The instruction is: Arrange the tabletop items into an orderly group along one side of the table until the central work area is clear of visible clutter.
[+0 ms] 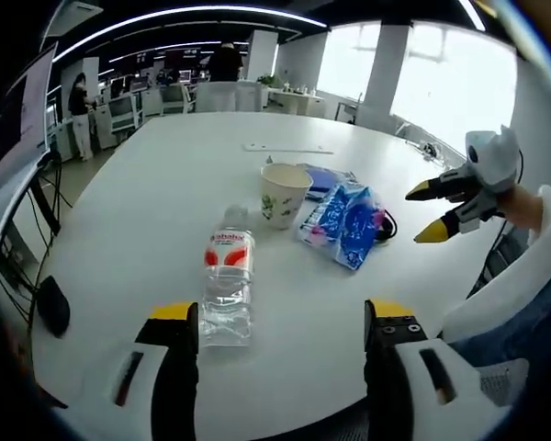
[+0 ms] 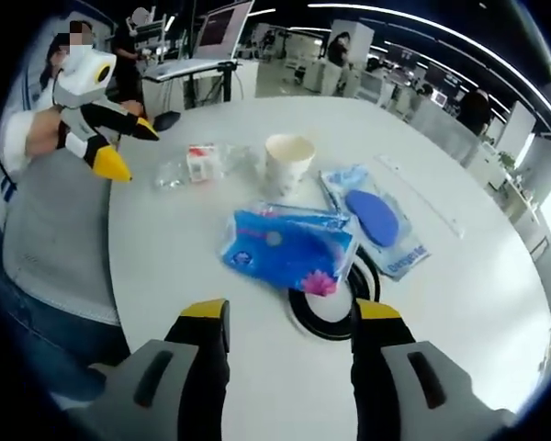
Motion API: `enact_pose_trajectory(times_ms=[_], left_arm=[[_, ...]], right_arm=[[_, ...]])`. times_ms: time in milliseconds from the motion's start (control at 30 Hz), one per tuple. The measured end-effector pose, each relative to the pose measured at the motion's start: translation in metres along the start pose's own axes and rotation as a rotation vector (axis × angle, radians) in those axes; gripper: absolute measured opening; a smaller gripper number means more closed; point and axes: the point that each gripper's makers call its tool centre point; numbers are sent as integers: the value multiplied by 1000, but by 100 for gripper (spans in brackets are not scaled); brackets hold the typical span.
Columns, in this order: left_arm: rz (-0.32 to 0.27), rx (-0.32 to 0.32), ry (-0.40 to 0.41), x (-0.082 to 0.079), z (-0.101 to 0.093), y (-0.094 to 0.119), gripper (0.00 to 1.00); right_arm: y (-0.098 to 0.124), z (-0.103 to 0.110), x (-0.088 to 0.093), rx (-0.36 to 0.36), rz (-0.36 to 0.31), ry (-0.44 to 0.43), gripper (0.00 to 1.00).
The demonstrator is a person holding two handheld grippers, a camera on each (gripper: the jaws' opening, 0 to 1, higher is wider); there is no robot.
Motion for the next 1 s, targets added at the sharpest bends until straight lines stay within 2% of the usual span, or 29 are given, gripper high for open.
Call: enact_pose_trajectory(times_ms=[300,600,1000], left_arm=[[38,-37,-8,1,9,-8,73],[112,-69,-15,-5,29,-37,74],[175,-59,-1,-16,46,-74,73]], right_arm=[[1,-2,1,-28,-35,-137,48],[2,9,10,-52,-33,-169,46],[7,10,21,-54,-32,-218,46]])
Point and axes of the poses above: the point that each gripper's makers call its tool centre point, and the gripper's own axes: y roughly backward along the fingers, z roughly to its left, x roughly out of its underside, and after that the axes turned 7 degrees about -y, right-handed
